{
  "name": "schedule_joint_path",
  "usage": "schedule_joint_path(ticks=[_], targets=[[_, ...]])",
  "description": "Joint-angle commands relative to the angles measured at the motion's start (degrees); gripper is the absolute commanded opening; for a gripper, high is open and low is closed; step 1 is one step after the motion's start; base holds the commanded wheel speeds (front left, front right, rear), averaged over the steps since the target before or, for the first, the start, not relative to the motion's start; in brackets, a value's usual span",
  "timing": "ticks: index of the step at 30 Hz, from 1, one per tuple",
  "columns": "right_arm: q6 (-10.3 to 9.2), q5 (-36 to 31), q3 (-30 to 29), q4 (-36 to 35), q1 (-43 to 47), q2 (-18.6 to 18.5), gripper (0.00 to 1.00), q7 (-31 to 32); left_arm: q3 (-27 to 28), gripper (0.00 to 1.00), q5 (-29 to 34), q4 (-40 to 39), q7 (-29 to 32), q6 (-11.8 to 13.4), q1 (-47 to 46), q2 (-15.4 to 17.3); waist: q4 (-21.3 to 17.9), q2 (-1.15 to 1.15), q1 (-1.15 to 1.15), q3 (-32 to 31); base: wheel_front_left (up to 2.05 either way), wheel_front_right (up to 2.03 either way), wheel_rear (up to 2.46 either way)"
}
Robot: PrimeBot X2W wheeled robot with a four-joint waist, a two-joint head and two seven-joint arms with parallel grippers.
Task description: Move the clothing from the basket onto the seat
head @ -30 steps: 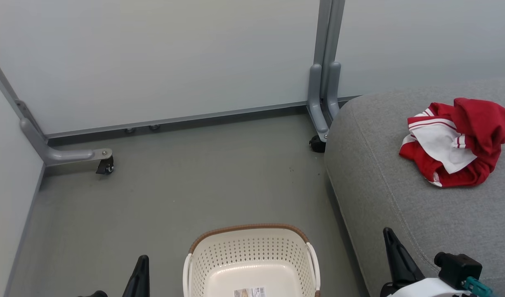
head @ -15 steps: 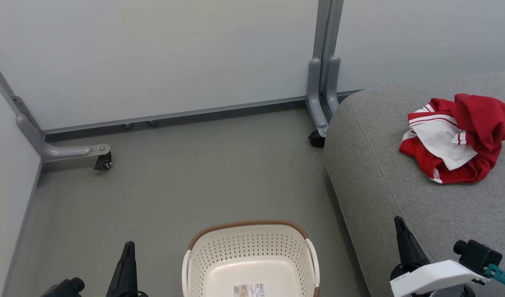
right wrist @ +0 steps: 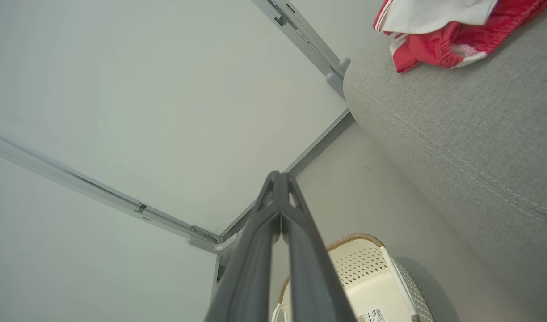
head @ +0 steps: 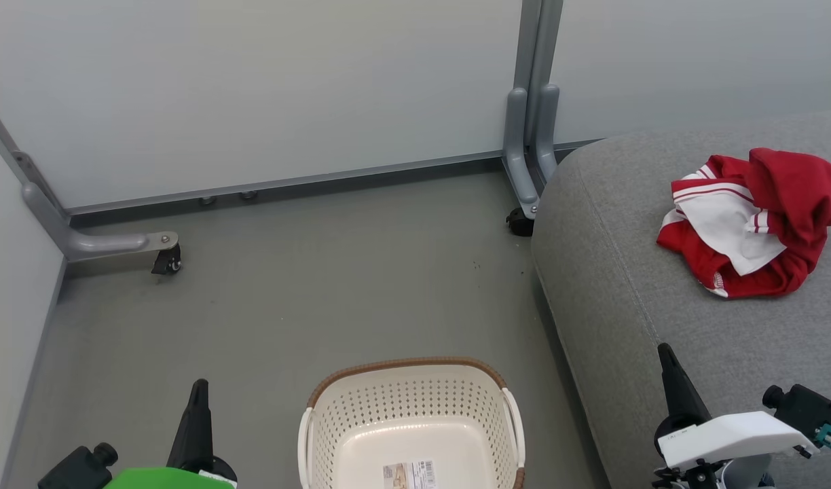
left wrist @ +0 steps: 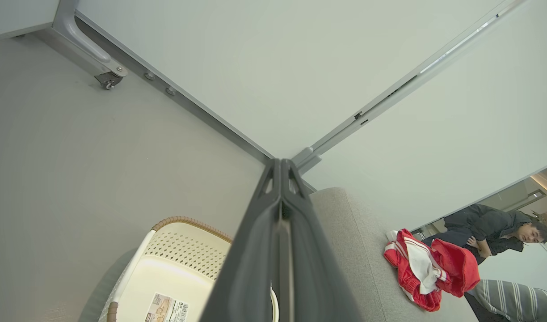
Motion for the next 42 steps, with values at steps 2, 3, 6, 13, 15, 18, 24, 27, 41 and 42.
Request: schedule_joint_path(ticks=[2, 3, 6, 13, 15, 18, 24, 27, 41, 42], targets=[[-0.03, 2.72, -0.50, -0.32, -1.94, -0.36, 0.00, 0.60, 0.53, 0.00, -2.64, -0.26, 0.61, -0.19, -2.12, 0.52, -0.04, 0.00, 0.00, 0.16, 0.00, 0.00, 0.00], [-0.03, 3.35, -0.58, -0.27, -2.05, -0.37, 0.00, 0.72, 0.62, 0.00, -3.24, -0.22, 0.80, -0.19, -2.28, 0.53, -0.05, 0.00, 0.00, 0.21, 0.00, 0.00, 0.00], [-0.04, 5.48, -0.90, -0.07, -2.36, -0.40, 0.00, 1.23, 0.94, 0.00, -5.35, -0.05, 1.32, -0.19, -2.76, 0.55, -0.08, 0.00, 0.00, 0.39, 0.00, 0.00, 0.00], [-0.04, 9.98, -1.54, 0.28, -3.26, -0.45, 0.00, 2.37, 1.67, 0.00, -9.67, 0.37, 2.45, -0.21, -3.90, 0.57, -0.17, 0.00, 0.00, 0.78, 0.00, 0.00, 0.00], [-0.04, 11.21, -1.74, 0.41, -3.45, -0.46, 0.00, 2.70, 1.86, 0.00, -10.83, 0.52, 2.74, -0.21, -4.17, 0.57, -0.19, 0.00, 0.00, 0.89, 0.00, 0.00, 0.00], [-0.03, 13.14, -2.04, 0.55, -3.91, -0.47, 0.00, 3.14, 2.13, 0.00, -12.77, 0.70, 3.21, -0.22, -4.66, 0.57, -0.23, 0.00, 0.00, 1.07, 0.00, 0.00, 0.00], [-0.03, 16.64, -2.63, 0.89, -4.47, -0.48, 0.00, 4.08, 2.69, 0.00, -16.15, 1.09, 4.14, -0.23, -5.54, 0.54, -0.30, 0.00, 0.00, 1.42, 0.00, 0.00, 0.00], [-0.03, 18.22, -2.90, 0.99, -4.87, -0.48, 0.00, 4.53, 3.00, 0.00, -17.67, 1.23, 4.58, -0.24, -5.94, 0.53, -0.33, 0.00, 0.00, 1.58, 0.00, 0.00, 0.00], [-0.03, 25.47, -4.17, 1.65, -6.24, -0.43, 0.00, 6.52, 4.25, 0.00, -24.70, 1.93, 6.57, -0.27, -7.75, 0.40, -0.50, 0.00, 0.00, 2.38, 0.00, 0.00, 0.00], [-0.03, 26.01, -4.27, 1.70, -6.32, -0.42, 0.00, 6.68, 4.33, 0.00, -25.16, 1.98, 6.67, -0.27, -7.88, 0.39, -0.51, 0.00, 0.00, 2.45, 0.00, 0.00, 0.00]])
